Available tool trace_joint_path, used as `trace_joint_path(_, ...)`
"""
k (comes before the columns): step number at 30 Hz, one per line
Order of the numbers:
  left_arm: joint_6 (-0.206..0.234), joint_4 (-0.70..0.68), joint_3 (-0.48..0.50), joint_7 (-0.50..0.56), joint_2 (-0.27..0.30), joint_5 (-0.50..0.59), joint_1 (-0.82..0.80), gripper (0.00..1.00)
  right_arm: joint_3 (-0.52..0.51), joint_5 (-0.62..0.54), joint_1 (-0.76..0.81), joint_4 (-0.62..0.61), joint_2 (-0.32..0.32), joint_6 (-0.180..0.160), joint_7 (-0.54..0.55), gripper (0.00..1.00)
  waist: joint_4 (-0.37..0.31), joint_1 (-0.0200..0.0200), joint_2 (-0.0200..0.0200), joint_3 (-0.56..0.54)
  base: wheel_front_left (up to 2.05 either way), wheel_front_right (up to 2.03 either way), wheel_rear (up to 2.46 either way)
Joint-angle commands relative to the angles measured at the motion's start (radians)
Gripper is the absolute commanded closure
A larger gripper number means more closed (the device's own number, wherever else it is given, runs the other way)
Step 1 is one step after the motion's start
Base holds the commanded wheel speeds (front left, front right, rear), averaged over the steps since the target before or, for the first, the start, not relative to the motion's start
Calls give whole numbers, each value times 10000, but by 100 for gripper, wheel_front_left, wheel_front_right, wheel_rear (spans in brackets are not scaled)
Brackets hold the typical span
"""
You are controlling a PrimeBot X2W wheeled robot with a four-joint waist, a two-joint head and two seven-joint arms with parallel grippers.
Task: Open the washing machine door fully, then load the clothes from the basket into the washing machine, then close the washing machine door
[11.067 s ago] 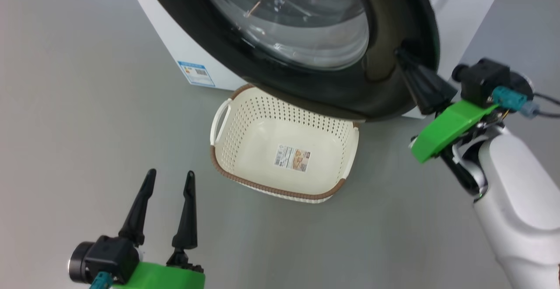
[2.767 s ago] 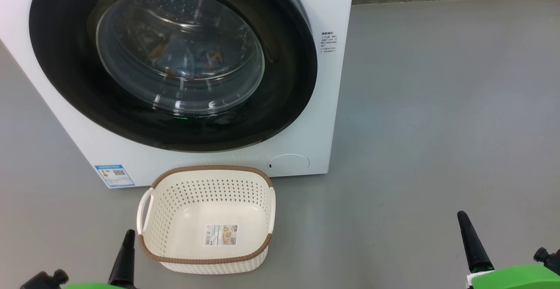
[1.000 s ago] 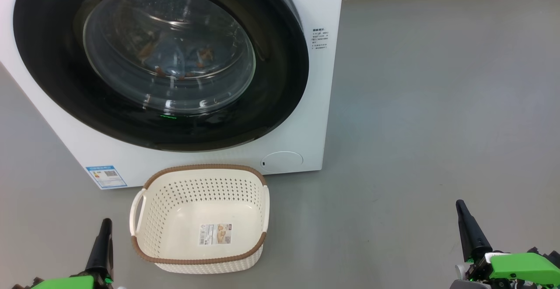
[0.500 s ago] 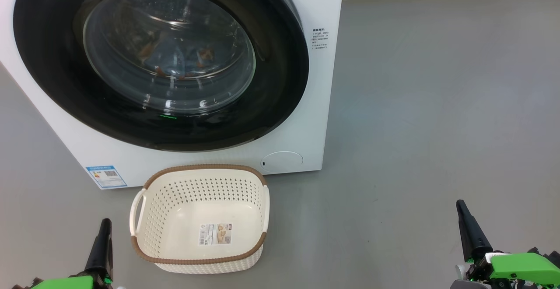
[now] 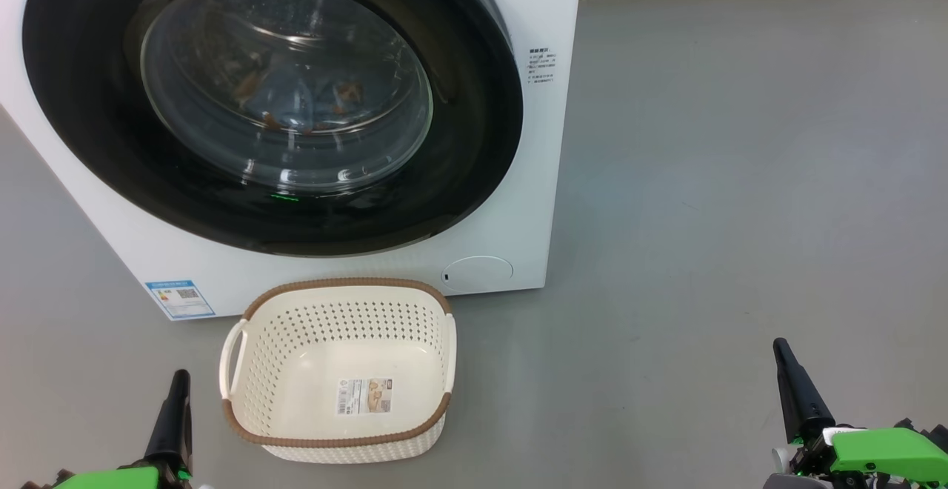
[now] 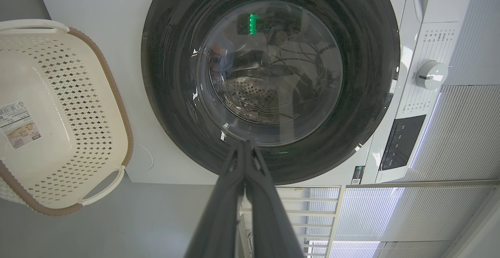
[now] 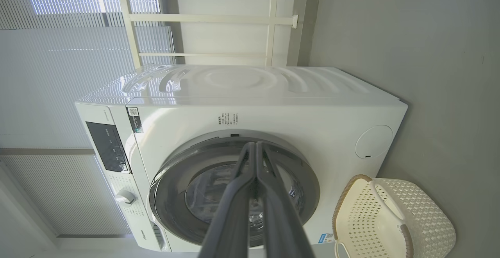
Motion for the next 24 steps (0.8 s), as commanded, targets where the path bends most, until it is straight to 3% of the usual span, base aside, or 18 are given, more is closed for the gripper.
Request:
trace_joint_path(1, -105, -160, 348, 29, 112, -5, -397, 100, 190, 31, -452, -243, -76, 16, 51, 100, 0, 0, -1, 0, 0, 0, 0)
trace_joint_path(24, -105, -158, 399, 71, 76, 38, -402, 100, 163, 8, -455, -241, -57, 16, 73, 100, 0, 0, -1, 0, 0, 0, 0)
